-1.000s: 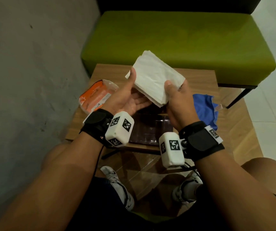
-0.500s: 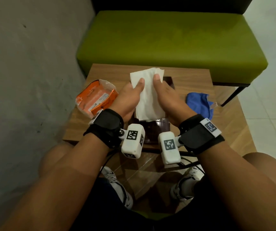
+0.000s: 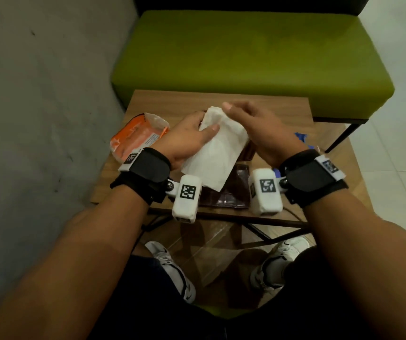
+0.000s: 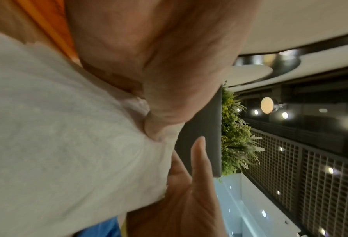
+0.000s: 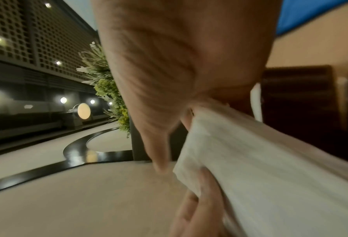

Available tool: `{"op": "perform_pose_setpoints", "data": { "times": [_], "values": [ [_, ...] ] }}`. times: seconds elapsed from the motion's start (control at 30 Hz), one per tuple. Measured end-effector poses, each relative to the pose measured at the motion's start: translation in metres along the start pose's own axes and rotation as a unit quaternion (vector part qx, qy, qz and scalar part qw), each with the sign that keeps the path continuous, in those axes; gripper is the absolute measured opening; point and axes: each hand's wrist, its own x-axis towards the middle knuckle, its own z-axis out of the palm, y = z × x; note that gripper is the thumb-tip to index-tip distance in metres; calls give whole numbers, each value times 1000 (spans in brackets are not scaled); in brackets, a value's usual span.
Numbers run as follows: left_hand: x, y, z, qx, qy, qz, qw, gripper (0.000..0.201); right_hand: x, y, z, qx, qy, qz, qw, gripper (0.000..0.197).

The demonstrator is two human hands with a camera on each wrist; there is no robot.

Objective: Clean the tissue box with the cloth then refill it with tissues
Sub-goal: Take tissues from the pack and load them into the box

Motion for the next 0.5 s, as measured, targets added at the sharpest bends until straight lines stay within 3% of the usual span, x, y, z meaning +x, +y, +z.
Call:
{"op": "perform_pose_setpoints", "data": {
  "times": [0.1, 0.17, 0.27, 0.4, 0.5],
  "values": [
    [1, 4, -1, 26, 23, 12, 999, 44, 3, -8, -11, -116, -84, 1, 990, 27],
    [2, 5, -4, 18, 54, 5, 998, 48, 5, -8, -14, -123, -91, 4, 988, 28],
    [3, 3, -13, -26, 53, -40, 997, 53, 11, 0, -14, -50, -36, 4, 998, 30],
    [1, 0, -17, -194, 55, -109, 973, 51, 13, 15, -1, 45, 79, -11, 996, 31],
    [1, 1, -12, -251, 87, -106, 958, 41, 6, 25, 9, 60, 84, -11, 995, 32]
  ]
}}
